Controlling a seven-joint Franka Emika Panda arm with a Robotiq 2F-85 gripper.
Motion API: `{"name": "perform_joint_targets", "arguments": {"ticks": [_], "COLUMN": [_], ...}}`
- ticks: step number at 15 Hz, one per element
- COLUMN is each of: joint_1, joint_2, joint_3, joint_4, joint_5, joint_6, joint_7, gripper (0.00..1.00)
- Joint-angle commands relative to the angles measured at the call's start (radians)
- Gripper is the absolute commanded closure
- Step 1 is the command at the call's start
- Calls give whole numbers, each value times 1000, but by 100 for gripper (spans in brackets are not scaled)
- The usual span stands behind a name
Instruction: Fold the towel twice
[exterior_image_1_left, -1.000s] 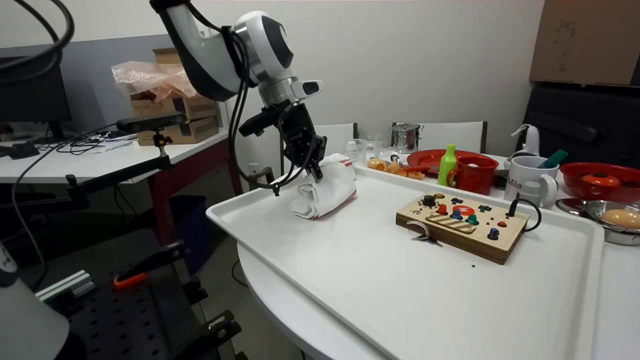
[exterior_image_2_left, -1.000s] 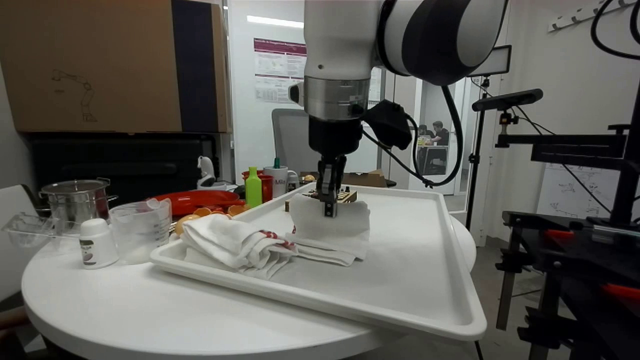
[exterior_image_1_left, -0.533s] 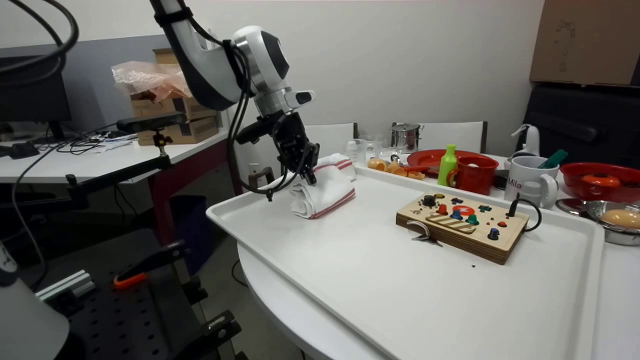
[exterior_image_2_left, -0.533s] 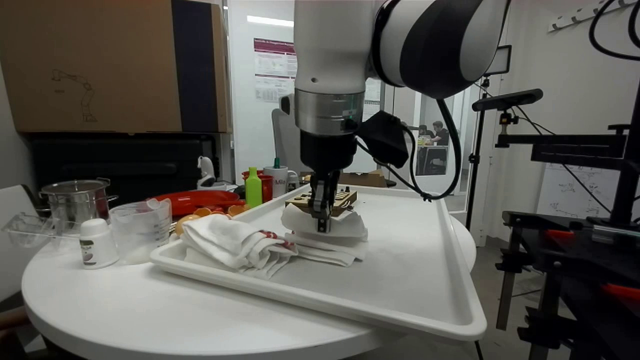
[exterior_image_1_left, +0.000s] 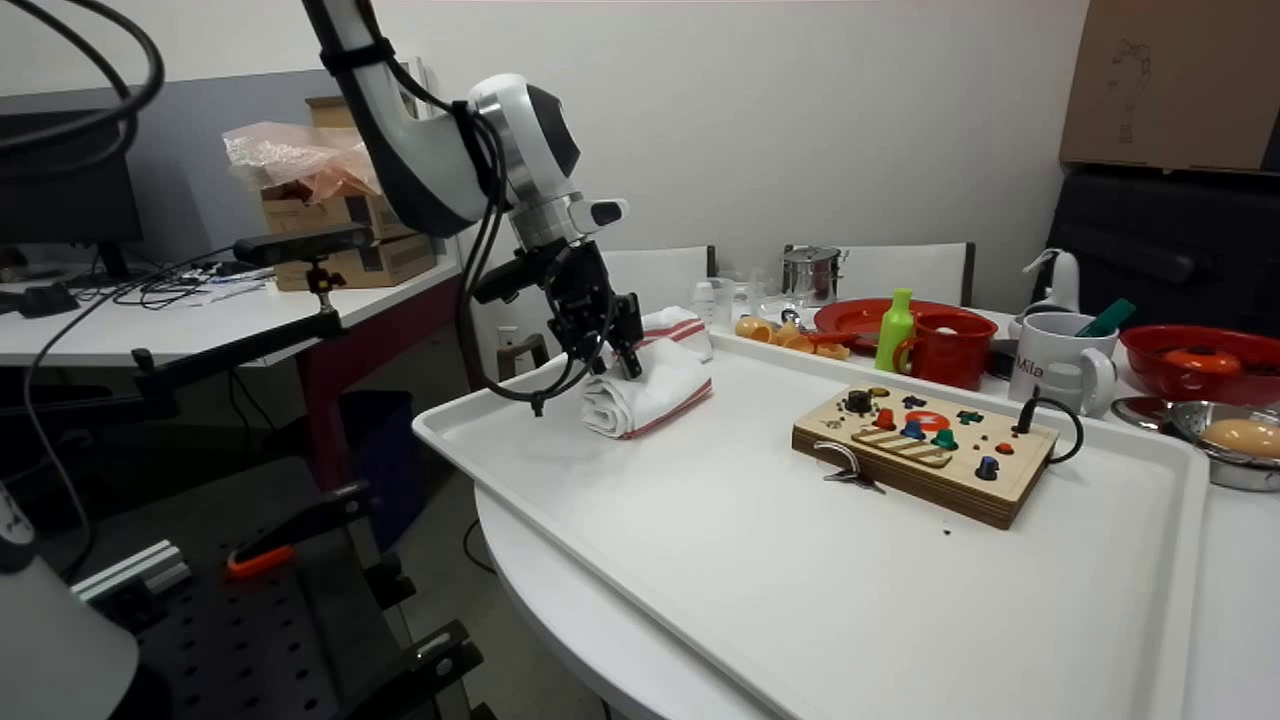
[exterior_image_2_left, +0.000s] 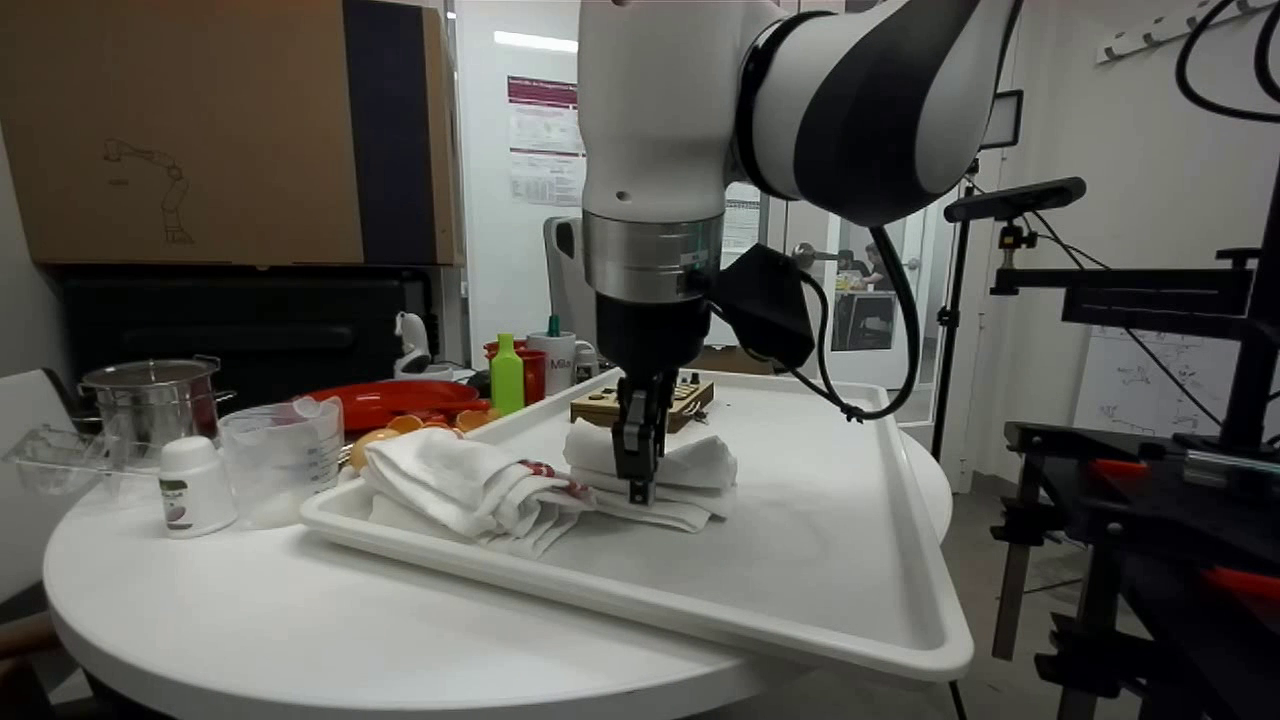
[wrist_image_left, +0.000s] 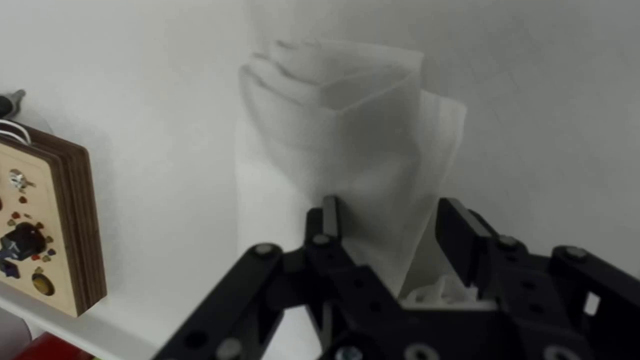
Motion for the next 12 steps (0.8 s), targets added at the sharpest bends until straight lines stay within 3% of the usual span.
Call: {"name": "perform_joint_targets", "arguments": {"ticks": [1,3,4,12], "joint_1": [2,-4,-7,-23], "joint_2": [22,17,11,-20], "joint_3": [-6,-3,0,29], "joint_4": [25,23,20,-2], "joint_5": [-13,-5,-3,33], "joint_6": [-5,-5,-3,-8], "joint_7": [33,31,28,-15], "gripper": [14,2,0,0]}}
